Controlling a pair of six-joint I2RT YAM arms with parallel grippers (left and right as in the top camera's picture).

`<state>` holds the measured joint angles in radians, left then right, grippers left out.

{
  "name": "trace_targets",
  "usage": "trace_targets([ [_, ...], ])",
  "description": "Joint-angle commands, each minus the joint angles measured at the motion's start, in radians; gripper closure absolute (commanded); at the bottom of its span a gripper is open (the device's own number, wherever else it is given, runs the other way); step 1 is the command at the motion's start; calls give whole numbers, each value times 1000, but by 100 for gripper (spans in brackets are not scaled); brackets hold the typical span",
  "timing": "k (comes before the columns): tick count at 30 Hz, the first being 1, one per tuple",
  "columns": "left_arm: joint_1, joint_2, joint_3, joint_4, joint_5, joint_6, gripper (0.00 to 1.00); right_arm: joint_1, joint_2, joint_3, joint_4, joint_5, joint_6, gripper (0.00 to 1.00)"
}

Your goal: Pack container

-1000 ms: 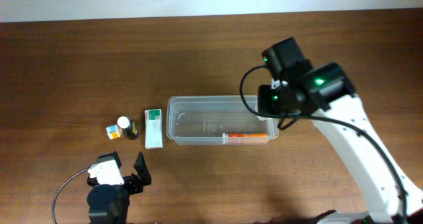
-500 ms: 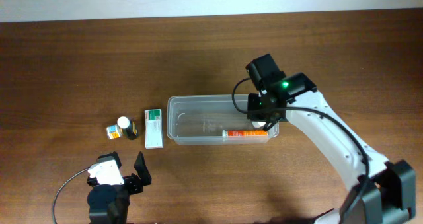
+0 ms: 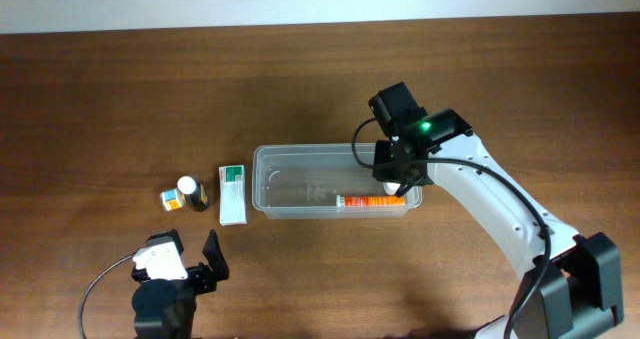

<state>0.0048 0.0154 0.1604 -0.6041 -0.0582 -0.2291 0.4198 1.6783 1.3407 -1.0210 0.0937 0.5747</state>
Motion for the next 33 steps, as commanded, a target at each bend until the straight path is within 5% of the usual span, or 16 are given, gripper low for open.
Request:
trace_targets([
  [1,-5,-10,-5,2,10,-2,0,5,-59,33,-16,46,-1,55],
  [10,-5,-10,-5,2,10,-2,0,5,-260,96,-105,111,-24,41],
  [19,-5,-10,-5,2,10,-2,0,-44,-335,96,-167,192,46,13],
  [22,-5,-10,-5,-1,-11,23,0,-141,-336,96,-169,188,88,0],
  [26,-4,-10,-3,-1,-138,116,0,-319,-336,96,-169,116,97,1],
  [33,-4,-10,-3,15,-148,118,0,-633,-335,96,-196,-98,96,2],
])
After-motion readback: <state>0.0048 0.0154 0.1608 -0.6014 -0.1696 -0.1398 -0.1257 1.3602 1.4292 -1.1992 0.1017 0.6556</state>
